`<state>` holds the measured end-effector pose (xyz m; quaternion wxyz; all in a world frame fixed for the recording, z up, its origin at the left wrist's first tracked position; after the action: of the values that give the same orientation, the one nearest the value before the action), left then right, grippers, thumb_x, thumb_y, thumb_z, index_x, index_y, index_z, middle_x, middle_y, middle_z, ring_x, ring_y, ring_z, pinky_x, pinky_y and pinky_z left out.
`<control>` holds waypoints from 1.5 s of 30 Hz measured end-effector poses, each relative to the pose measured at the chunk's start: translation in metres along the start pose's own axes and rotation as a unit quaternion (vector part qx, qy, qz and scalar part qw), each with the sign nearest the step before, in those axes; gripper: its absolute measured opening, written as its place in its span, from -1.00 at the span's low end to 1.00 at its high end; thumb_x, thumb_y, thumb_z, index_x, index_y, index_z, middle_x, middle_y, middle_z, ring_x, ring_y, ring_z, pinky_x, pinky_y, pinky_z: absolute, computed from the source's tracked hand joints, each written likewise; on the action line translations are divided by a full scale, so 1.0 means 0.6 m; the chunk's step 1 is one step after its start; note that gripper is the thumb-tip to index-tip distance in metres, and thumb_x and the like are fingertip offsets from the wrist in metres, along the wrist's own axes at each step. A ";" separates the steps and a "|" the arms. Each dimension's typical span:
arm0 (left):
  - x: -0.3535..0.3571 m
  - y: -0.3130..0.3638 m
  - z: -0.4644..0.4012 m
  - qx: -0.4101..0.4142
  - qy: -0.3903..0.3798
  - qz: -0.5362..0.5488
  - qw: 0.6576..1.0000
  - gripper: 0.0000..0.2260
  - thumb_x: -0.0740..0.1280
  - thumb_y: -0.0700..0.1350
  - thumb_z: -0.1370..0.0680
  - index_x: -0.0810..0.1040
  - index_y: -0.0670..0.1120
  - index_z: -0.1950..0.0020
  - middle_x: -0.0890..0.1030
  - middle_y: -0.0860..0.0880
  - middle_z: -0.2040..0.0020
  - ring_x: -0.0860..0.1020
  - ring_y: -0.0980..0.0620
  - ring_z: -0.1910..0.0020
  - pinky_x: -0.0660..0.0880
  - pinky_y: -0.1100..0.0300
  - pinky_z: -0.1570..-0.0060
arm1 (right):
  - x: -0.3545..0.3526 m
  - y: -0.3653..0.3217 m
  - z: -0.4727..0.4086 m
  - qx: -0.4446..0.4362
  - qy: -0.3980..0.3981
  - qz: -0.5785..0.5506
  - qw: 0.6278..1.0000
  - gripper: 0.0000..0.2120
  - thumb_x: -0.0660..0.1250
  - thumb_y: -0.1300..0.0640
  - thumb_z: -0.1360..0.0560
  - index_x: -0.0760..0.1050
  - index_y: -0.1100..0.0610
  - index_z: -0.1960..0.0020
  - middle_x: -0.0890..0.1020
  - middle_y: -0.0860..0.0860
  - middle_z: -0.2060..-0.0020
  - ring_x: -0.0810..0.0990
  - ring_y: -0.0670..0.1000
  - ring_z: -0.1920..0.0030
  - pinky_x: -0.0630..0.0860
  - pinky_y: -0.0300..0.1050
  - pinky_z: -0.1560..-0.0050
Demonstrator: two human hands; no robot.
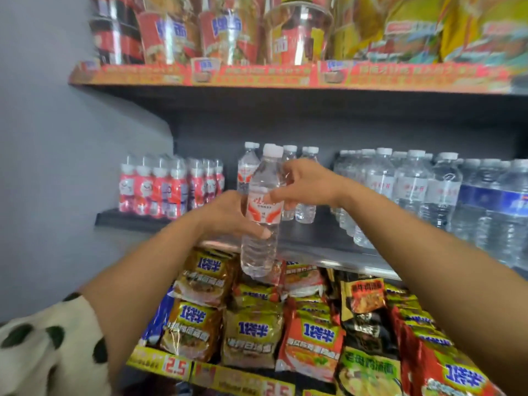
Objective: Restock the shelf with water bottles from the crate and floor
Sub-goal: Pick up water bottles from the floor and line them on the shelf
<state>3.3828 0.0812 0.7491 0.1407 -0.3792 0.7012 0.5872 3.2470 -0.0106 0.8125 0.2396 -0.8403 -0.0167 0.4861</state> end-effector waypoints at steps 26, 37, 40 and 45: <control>-0.114 -0.181 -0.284 -0.039 0.076 0.040 0.996 -0.77 0.51 -0.20 -0.42 0.60 -0.05 -0.04 0.68 -0.02 -0.06 0.62 0.01 -0.10 0.48 0.05 -0.25 | 0.060 0.141 -0.384 0.052 -0.074 -0.004 0.996 -0.61 0.50 0.01 -0.38 0.52 0.16 -0.12 0.69 0.04 0.07 0.71 -0.01 0.19 0.63 0.01 0.00; -0.091 -0.228 -0.278 -0.085 0.057 -0.092 0.990 -0.78 0.50 -0.29 -0.41 0.60 -0.23 -0.03 0.68 -0.15 0.04 0.65 -0.09 0.01 0.60 0.14 0.03 | 0.081 0.138 -0.348 0.098 -0.098 0.077 0.987 -0.47 0.45 -0.01 -0.45 0.39 0.28 -0.26 0.64 0.14 0.04 0.69 0.01 0.27 0.62 -0.19 0.24; -0.087 -0.222 -0.285 -0.088 0.065 -0.120 0.987 -0.78 0.48 -0.27 -0.44 0.59 -0.22 -0.06 0.66 -0.11 0.04 0.62 -0.05 0.04 0.57 0.13 0.00 | 0.085 0.139 -0.355 0.108 -0.098 0.084 0.986 -0.48 0.43 -0.02 -0.47 0.41 0.29 -0.26 0.63 0.10 0.10 0.69 0.02 0.28 0.62 -0.17 0.26; -0.082 -0.221 -0.298 -0.088 0.083 -0.146 0.982 -0.74 0.48 -0.24 -0.45 0.58 -0.20 -0.11 0.62 -0.05 0.04 0.56 0.00 0.05 0.52 0.11 -0.07 | 0.090 0.148 -0.366 0.114 -0.095 0.086 0.985 -0.51 0.40 0.02 -0.50 0.39 0.29 -0.29 0.55 0.05 0.27 0.66 0.02 0.32 0.63 -0.17 0.27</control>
<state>3.5529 -0.0702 0.7340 0.1322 -0.5354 0.5936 0.5861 3.4383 -0.1599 0.8223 0.2886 -0.7554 0.0889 0.5816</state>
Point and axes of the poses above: each hand's wrist, its own z-axis away from the middle knuckle, its own x-axis out of the palm, y = z × x, the point moved 3 cm from there along -z, towards the middle knuckle
